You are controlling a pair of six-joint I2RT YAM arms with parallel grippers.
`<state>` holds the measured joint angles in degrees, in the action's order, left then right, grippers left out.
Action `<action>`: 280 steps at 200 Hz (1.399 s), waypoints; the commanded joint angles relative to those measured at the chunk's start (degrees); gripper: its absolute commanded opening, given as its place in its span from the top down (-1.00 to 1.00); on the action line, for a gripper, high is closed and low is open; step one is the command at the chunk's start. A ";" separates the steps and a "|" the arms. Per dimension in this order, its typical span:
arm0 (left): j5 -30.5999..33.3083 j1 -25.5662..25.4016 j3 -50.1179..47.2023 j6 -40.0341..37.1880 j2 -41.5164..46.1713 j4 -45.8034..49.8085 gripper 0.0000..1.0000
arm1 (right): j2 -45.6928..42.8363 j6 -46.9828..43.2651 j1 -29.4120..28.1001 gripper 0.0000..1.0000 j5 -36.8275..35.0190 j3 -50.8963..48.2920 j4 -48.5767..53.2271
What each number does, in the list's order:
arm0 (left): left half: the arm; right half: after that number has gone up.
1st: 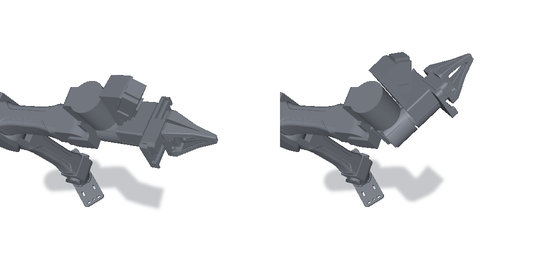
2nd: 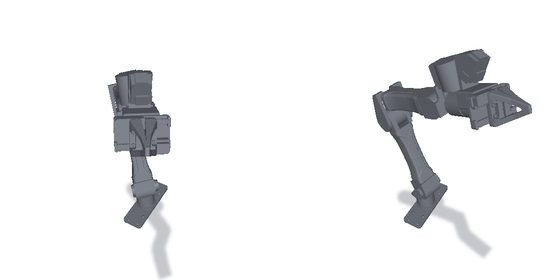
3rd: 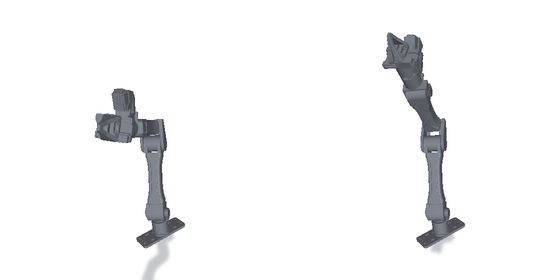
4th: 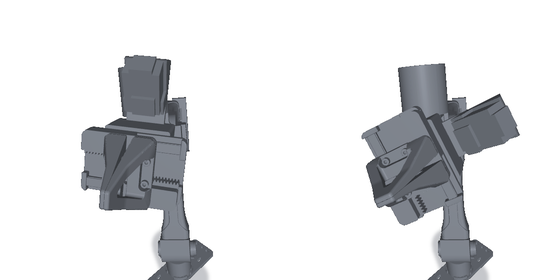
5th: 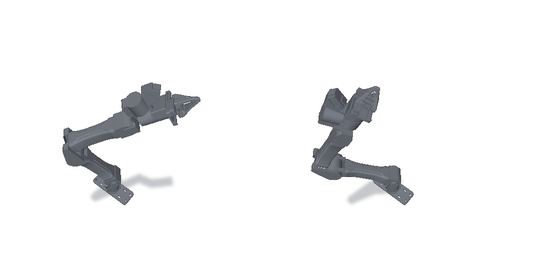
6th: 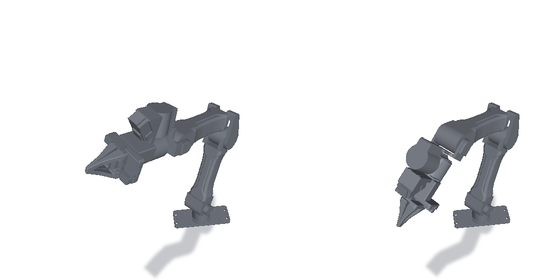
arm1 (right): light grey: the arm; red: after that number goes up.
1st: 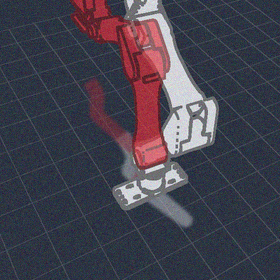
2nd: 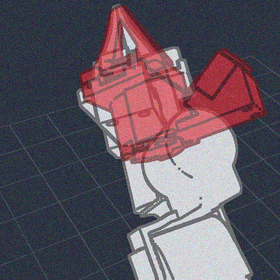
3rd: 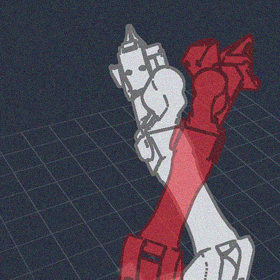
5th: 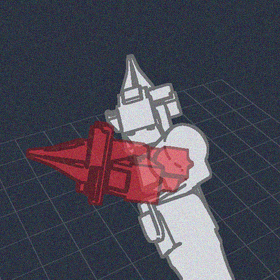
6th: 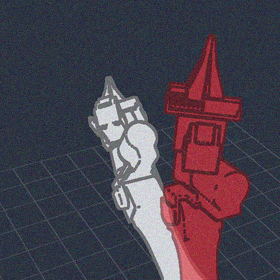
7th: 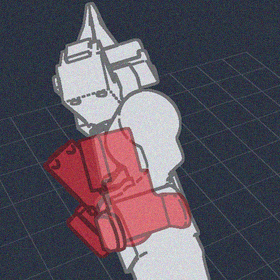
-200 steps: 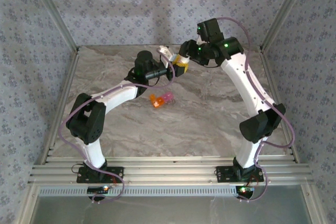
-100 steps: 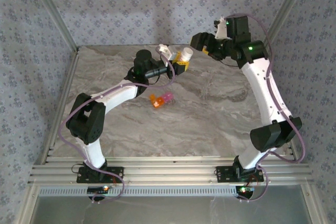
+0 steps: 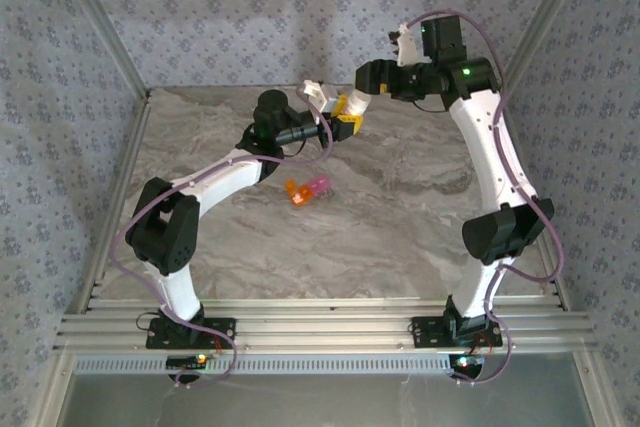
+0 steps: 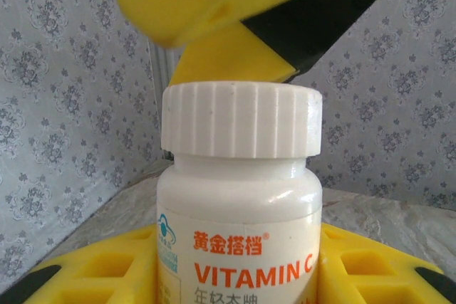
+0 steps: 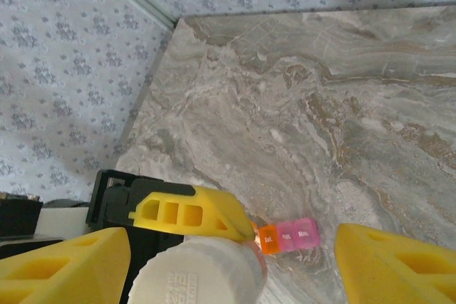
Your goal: Sort the pills into containers
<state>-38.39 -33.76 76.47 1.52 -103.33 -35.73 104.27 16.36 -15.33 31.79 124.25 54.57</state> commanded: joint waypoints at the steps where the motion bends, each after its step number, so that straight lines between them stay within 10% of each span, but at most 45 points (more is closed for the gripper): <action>1: -1.91 0.23 1.83 0.58 -0.64 -0.66 1.00 | 1.07 -3.00 -1.16 -0.51 0.82 2.47 3.53; 94: -1.10 0.24 1.84 0.54 -0.56 -0.91 1.00 | 0.26 0.78 -1.89 0.09 -3.01 -0.80 4.91; 188: 2.19 0.01 3.16 -1.15 -1.51 0.30 1.00 | -3.12 25.74 -13.35 0.06 -23.40 -11.05 0.47; 280: 2.06 -0.03 2.85 -1.53 -1.77 1.00 1.00 | -4.70 20.60 -8.09 -0.43 -16.62 -6.04 -1.36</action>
<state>-36.40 -33.50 77.28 0.89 -105.34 -31.90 101.65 39.62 -25.71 10.85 114.96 52.62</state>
